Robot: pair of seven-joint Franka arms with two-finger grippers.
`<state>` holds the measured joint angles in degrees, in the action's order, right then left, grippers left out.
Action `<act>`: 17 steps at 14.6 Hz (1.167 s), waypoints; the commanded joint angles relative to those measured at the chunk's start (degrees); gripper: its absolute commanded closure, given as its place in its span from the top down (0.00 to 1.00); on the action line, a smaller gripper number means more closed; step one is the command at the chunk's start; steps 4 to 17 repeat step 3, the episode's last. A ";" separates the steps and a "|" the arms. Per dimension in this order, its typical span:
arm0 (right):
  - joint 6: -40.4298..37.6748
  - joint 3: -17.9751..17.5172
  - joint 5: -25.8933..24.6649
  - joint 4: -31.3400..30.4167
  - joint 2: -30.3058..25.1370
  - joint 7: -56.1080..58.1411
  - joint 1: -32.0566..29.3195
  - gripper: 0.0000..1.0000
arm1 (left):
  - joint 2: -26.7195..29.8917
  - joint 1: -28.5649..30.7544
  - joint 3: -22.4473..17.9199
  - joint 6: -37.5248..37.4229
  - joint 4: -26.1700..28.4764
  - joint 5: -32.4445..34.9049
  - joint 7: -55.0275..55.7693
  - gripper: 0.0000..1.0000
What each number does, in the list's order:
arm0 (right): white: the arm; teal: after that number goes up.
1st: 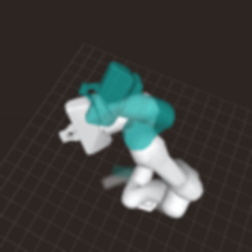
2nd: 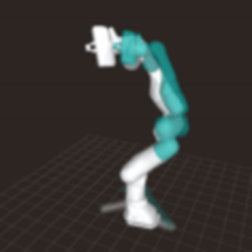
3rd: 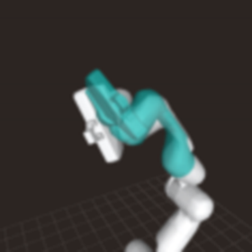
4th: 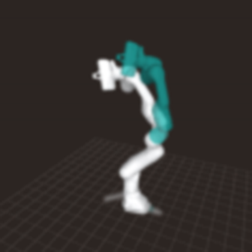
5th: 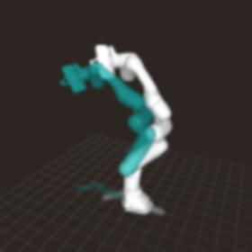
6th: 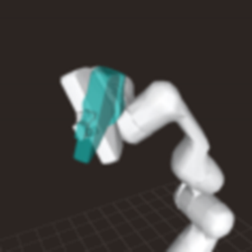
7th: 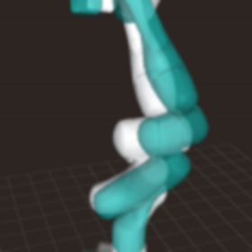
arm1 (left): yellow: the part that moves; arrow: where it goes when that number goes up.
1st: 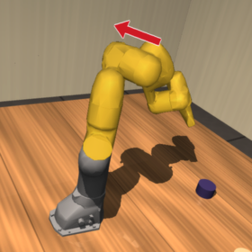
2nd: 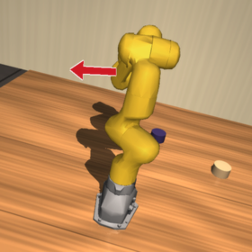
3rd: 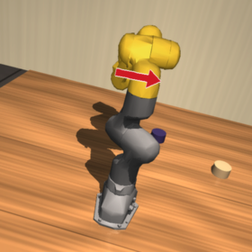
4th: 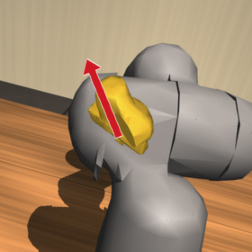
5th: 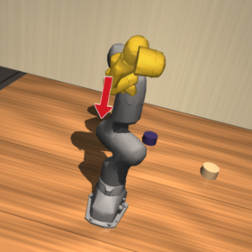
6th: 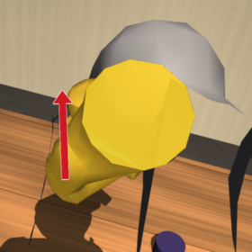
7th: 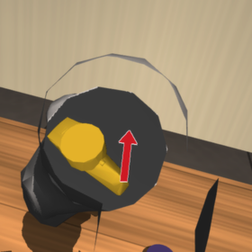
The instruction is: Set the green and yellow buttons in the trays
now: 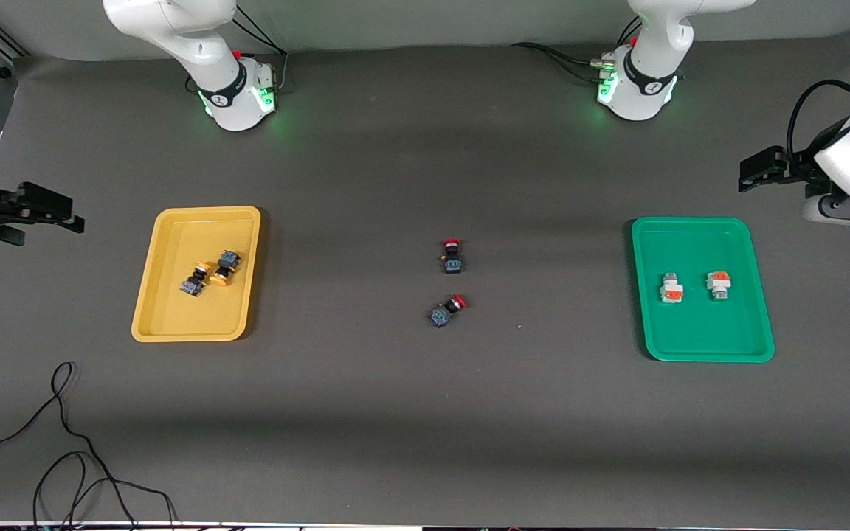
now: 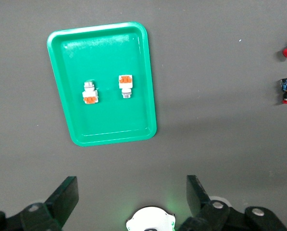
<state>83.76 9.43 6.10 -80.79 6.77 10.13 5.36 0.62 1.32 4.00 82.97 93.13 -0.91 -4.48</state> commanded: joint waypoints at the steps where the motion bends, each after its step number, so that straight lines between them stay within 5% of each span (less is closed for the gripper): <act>1: -1.58 0.33 0.49 1.69 0.43 -2.38 0.79 1.00 | 1.49 -0.62 -0.58 0.88 1.70 -0.32 0.44 1.00; 17: -1.58 0.59 0.31 1.43 0.43 -3.19 1.06 1.00 | 1.40 -0.53 -0.66 0.88 1.61 -0.23 0.00 1.00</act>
